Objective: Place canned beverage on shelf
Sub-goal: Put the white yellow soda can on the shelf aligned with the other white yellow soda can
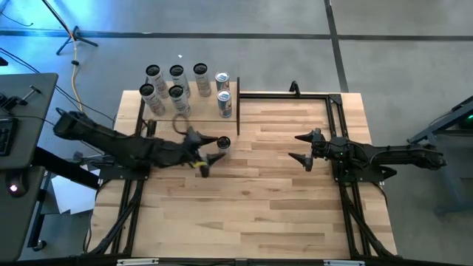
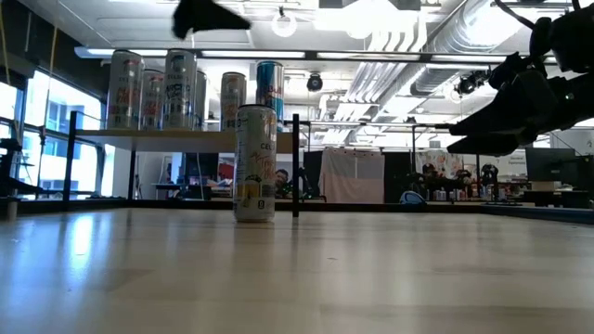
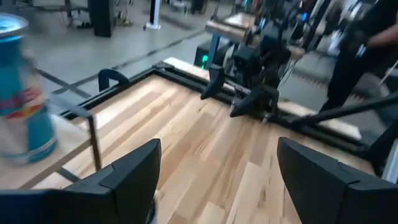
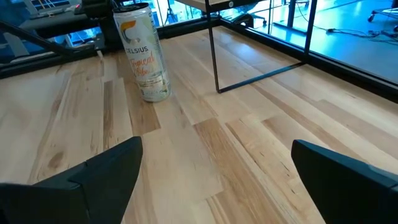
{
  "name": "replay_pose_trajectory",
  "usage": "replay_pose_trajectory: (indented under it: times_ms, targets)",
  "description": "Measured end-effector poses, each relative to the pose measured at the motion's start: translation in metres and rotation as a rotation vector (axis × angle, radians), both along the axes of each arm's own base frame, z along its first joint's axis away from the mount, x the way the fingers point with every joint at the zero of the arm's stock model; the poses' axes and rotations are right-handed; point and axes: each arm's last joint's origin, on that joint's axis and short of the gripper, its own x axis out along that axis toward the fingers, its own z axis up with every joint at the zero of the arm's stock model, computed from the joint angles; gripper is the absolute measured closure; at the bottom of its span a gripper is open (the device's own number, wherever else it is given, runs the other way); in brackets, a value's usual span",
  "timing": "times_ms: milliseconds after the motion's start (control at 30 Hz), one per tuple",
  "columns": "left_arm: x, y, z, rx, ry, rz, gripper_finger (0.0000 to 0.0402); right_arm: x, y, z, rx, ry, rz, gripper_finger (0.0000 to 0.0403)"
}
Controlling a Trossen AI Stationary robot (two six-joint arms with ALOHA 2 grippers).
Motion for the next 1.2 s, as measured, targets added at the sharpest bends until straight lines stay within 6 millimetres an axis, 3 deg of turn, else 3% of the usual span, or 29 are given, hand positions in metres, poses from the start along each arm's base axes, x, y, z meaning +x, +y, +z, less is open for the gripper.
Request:
replay_pose_trajectory:
  times_ms: [233,467,667,833,1067,1200]
  targets:
    - [0.052,-0.011,0.026,0.044,0.250,0.019,0.0112,0.000,0.000,0.000,0.000,0.000,0.000,0.0003]
    - [0.083,0.001,0.041,-0.108,0.540,0.076,0.0112,0.000,0.000,0.000,0.000,0.000,0.000,0.0003]
    - [0.091,0.025,0.045,-0.257,0.735,0.153,0.0112,0.000,0.000,0.000,0.004,-0.001,-0.001,0.0003]
    - [0.091,0.057,0.041,-0.354,0.830,0.204,0.0112,0.000,0.000,0.000,0.001,0.000,0.000,0.0003]
    - [0.095,0.102,0.021,-0.525,0.890,0.237,0.0112,0.000,0.000,0.000,0.004,-0.001,-0.001,0.0003]
    - [0.099,0.118,0.009,-0.589,0.929,0.238,0.0112,0.000,0.000,0.000,-0.001,0.000,0.001,0.0003]
